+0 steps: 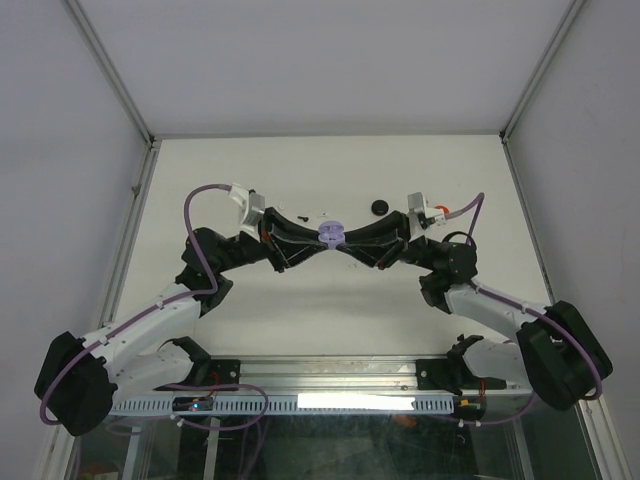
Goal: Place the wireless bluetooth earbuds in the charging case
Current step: Adjust the charging case.
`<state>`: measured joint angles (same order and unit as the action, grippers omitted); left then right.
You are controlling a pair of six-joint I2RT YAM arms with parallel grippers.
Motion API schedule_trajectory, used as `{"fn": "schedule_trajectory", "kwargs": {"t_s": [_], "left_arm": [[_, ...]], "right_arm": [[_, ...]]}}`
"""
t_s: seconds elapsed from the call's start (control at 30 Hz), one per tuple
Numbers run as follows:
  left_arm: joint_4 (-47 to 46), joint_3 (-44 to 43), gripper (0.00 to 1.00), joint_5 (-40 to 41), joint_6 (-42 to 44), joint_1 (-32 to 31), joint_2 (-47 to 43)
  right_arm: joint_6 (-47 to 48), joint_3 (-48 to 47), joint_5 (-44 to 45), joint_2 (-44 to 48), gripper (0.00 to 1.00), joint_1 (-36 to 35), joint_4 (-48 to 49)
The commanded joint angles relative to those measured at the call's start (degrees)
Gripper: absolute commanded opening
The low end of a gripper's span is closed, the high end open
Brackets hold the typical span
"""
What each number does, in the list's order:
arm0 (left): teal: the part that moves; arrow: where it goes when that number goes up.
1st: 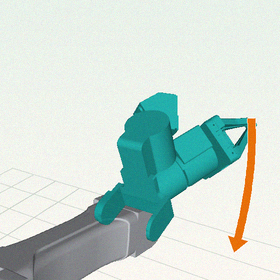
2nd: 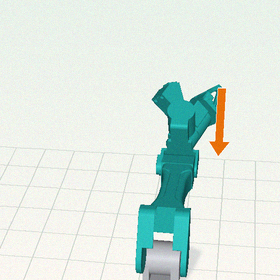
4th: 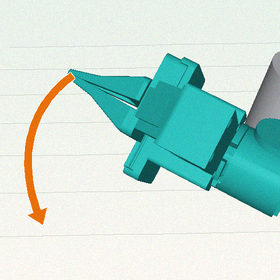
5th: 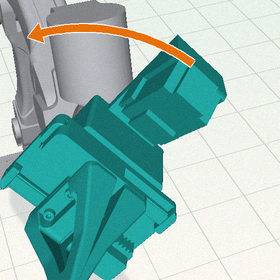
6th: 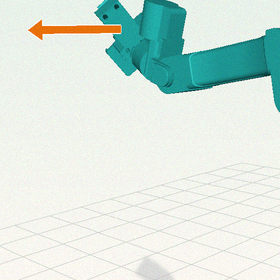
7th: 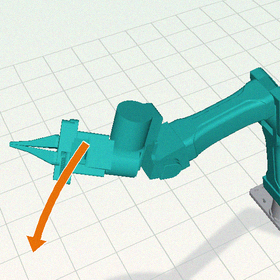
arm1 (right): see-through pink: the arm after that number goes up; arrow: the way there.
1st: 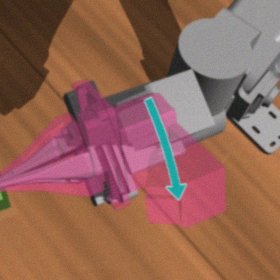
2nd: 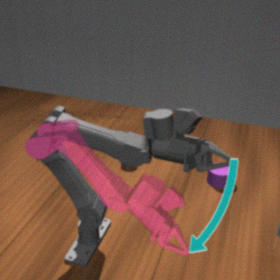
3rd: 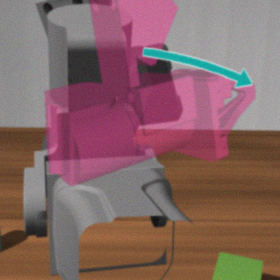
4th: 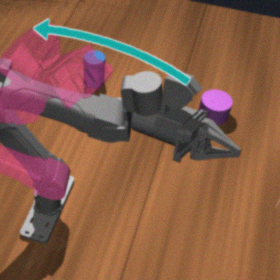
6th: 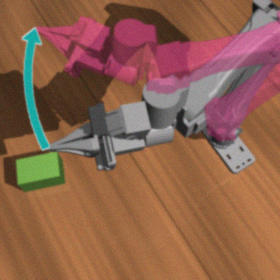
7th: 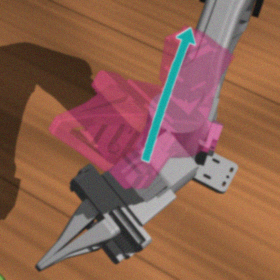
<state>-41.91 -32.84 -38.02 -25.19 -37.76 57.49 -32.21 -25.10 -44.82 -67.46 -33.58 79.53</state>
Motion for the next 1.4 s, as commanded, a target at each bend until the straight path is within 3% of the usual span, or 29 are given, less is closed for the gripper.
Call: {"fn": "schedule_trajectory", "kwargs": {"t_s": [0.0,0.17,0.43,0.7,0.83,1.0,1.07,1.2,1.37], "left_arm": [[-3.40,0.21,0.21,-0.82,-0.96,-0.11,0.95],[-3.70,0.32,0.30,-0.83,-1.17,-0.12,0.89],[-4.49,0.41,0.33,-0.95,-2.00,-0.20,1.43],[-4.80,0.57,0.11,-0.99,-1.48,-0.20,1.05],[-2.92,1.52,0.03,0.36,0.73,-0.19,-0.42],[-0.35,3.64,0.00,3.81,5.71,-0.14,-3.39],[1.74,4.04,0.00,5.24,7.94,-0.16,-4.41],[5.85,4.88,0.00,8.67,10.56,-0.14,-5.89],[9.65,5.16,0.00,9.37,12.24,-0.21,-6.88]], "right_arm": [[-2.79,-2.38,-0.58,-1.18,0.03,-0.53,6.36],[-3.83,-1.96,0.33,-2.05,0.00,-0.52,8.73],[-3.74,-1.64,1.05,-2.08,0.00,-0.52,9.59],[-3.62,-1.52,0.35,-2.52,0.02,-0.61,9.57],[-1.26,-0.78,0.82,-0.59,0.22,-0.53,5.15],[5.22,-0.52,2.72,5.16,0.47,-0.46,-7.96],[8.56,-0.70,4.52,8.41,0.53,-0.37,-16.28],[15.22,-3.46,9.73,14.41,0.62,-0.24,-38.77],[16.47,-9.87,24.08,17.16,0.65,-0.13,-66.30]]}}
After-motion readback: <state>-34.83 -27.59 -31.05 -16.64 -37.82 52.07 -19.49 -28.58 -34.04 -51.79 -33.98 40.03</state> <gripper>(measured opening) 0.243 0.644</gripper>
